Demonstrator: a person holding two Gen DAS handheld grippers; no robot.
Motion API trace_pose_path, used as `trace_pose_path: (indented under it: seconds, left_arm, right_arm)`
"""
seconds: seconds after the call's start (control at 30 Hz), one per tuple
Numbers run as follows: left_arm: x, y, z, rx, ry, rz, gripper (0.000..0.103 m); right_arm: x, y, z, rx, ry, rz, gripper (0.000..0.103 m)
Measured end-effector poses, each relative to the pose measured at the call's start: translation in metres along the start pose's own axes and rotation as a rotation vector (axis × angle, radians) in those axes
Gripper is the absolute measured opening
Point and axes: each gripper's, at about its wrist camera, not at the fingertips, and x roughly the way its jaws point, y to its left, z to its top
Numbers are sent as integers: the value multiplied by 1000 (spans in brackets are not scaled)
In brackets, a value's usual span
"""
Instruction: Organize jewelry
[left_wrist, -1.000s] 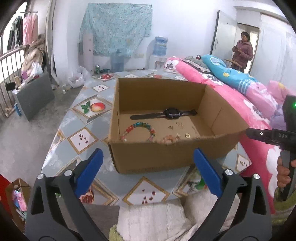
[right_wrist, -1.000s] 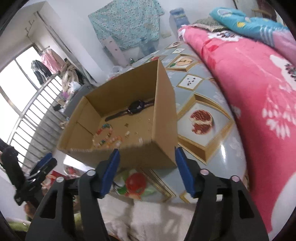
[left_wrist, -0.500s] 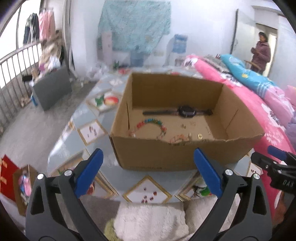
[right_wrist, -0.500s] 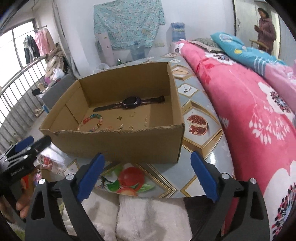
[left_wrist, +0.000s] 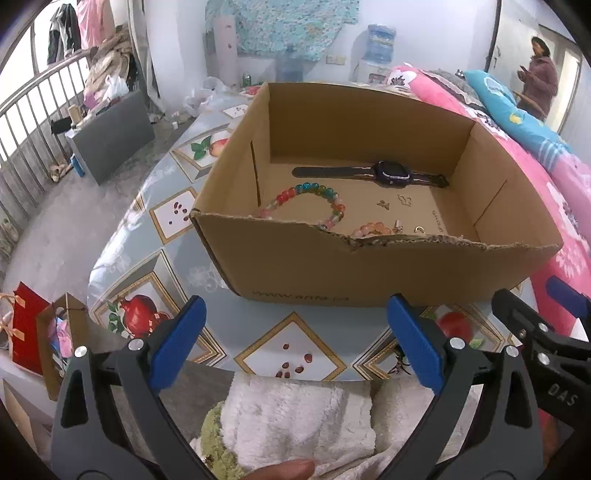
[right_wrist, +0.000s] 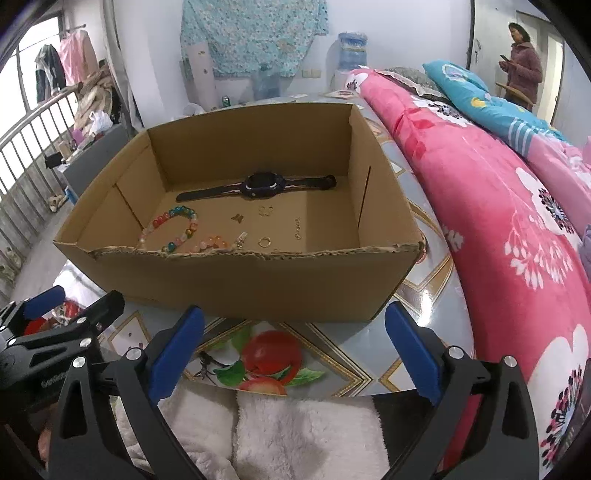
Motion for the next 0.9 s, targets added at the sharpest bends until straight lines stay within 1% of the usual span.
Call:
trace_pose_path:
  seconds: [0.27, 0.9]
  left_arm:
    - [-1, -5, 3, 20, 4, 9, 95]
    - [0, -9, 5, 32, 7, 13, 95]
  right_arm:
    - [5, 0, 0, 5, 18, -13, 96]
    - [3, -2, 1, 4, 11, -41, 96]
